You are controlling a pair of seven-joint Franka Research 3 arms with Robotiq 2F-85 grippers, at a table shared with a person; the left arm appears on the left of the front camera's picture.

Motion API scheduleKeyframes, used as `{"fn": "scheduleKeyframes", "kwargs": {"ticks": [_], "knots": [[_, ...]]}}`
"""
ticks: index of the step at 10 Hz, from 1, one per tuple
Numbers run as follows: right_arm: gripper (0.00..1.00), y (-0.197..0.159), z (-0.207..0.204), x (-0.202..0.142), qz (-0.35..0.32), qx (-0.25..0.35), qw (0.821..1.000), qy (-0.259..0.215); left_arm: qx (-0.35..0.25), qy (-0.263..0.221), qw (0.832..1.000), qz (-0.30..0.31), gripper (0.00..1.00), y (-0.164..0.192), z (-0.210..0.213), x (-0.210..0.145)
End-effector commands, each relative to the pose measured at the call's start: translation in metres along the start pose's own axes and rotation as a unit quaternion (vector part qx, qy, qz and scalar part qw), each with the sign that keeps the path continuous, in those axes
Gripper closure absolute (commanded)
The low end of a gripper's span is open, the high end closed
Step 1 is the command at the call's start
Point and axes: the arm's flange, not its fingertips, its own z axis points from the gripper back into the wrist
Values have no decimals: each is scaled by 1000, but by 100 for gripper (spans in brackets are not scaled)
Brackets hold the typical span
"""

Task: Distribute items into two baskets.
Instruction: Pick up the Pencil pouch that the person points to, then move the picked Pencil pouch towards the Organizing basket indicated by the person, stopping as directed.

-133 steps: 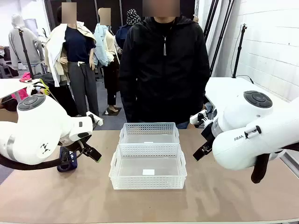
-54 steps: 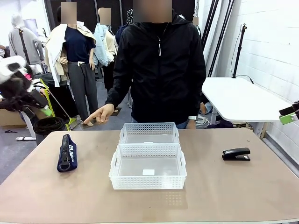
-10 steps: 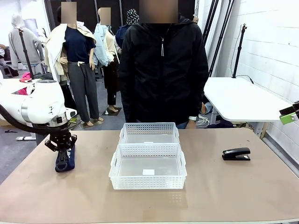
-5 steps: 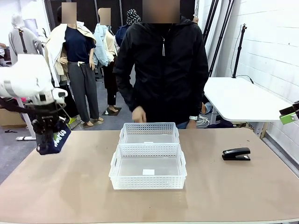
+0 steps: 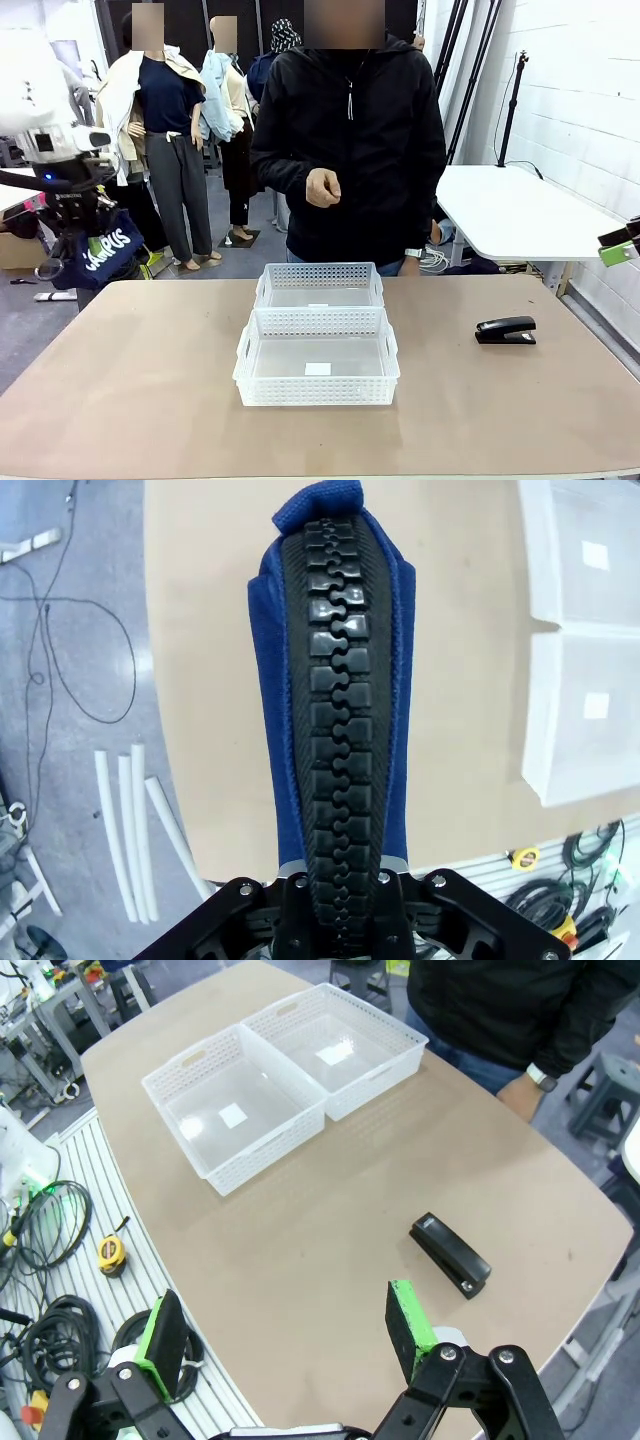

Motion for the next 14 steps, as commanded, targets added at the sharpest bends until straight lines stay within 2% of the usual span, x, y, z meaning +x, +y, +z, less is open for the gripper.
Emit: {"fn": "scheduleKeyframes", "kwargs": {"ticks": [1, 5, 6, 14], "knots": [[0, -1, -1, 1, 4, 4, 1000, -11, -25, 12, 999, -38, 100, 6, 3, -17], [0, -1, -1, 1, 4, 4, 1000, -11, -28, 26, 998, -57, 100, 3, 5, -27], [0, -1, -1, 1, 4, 4, 1000, -11, -14, 14, 999, -33, 100, 1, 6, -23], [0, -1, -1, 1, 4, 4, 1000, -11, -14, 14, 999, -33, 100, 1, 6, -23]]}}
